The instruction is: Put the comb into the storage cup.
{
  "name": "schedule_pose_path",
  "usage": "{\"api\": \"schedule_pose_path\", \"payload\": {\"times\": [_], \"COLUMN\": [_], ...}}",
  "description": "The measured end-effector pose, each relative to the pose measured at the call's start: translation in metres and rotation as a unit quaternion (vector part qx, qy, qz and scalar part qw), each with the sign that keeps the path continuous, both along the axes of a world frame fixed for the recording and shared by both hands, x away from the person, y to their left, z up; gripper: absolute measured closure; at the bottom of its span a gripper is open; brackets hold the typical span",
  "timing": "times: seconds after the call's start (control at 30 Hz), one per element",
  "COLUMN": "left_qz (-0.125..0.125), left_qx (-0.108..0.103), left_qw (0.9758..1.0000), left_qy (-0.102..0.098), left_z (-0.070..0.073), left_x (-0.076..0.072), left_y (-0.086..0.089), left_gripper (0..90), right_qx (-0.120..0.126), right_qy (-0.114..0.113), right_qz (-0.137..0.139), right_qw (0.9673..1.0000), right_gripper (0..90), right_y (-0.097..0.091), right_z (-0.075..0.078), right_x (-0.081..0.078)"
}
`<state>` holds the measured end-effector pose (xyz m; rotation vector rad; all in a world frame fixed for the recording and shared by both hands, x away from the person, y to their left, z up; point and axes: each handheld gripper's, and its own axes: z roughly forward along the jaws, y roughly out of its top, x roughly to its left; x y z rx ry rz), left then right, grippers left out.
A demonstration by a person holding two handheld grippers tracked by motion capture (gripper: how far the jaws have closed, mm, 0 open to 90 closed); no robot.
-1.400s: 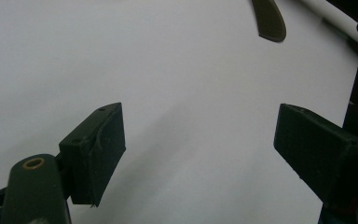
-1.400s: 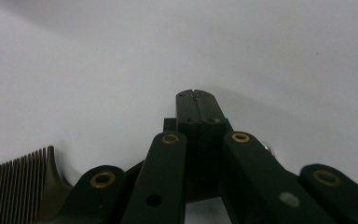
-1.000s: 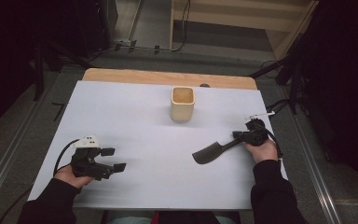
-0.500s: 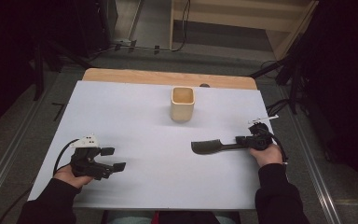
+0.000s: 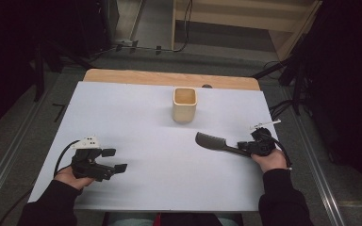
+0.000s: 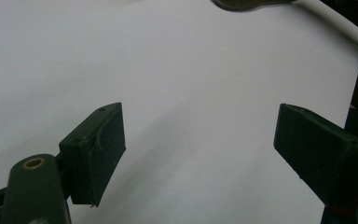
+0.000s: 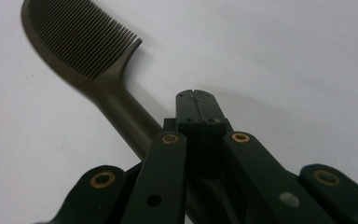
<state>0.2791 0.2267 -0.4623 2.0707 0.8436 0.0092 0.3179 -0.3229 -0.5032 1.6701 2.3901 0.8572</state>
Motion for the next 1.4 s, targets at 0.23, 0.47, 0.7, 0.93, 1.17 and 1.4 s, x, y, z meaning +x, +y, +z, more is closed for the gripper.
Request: {"api": "schedule_pose_path", "payload": {"times": [0.23,0.47,0.7,0.93,1.17,1.4], "left_qz": [0.000,0.000,0.000,0.000,0.001,0.001], "left_qx": [0.000,-0.001,-0.001,-0.001,-0.001,-0.002], "left_qw": [1.0000,1.0000,1.0000,1.0000,1.0000,1.0000], "left_qy": [0.000,0.000,0.000,0.000,0.000,0.000], "left_z": [0.000,0.000,0.000,0.000,0.001,0.001], "left_x": [0.000,0.000,0.000,-0.001,-0.001,-0.001], "left_y": [0.000,0.000,0.000,-0.001,0.000,0.000], "left_gripper": [17.0,17.0,17.0,17.0,17.0,17.0], "right_qx": [-0.002,0.000,-0.001,-0.001,0.006,0.043], "right_qy": [0.001,0.004,0.008,0.008,-0.003,-0.052], "right_qz": [0.008,0.014,0.022,0.030,0.025,0.019], "right_qw": [1.0000,0.9999,0.9997,0.9995,0.9997,0.9976], "right_gripper": [87.6,87.6,87.6,87.6,85.6,74.7], "right_y": [0.004,0.006,0.011,0.015,0.013,0.015], "right_z": [0.000,0.001,0.001,0.001,0.005,0.025], "right_x": [-0.006,-0.011,-0.014,-0.016,-0.017,-0.027]}}
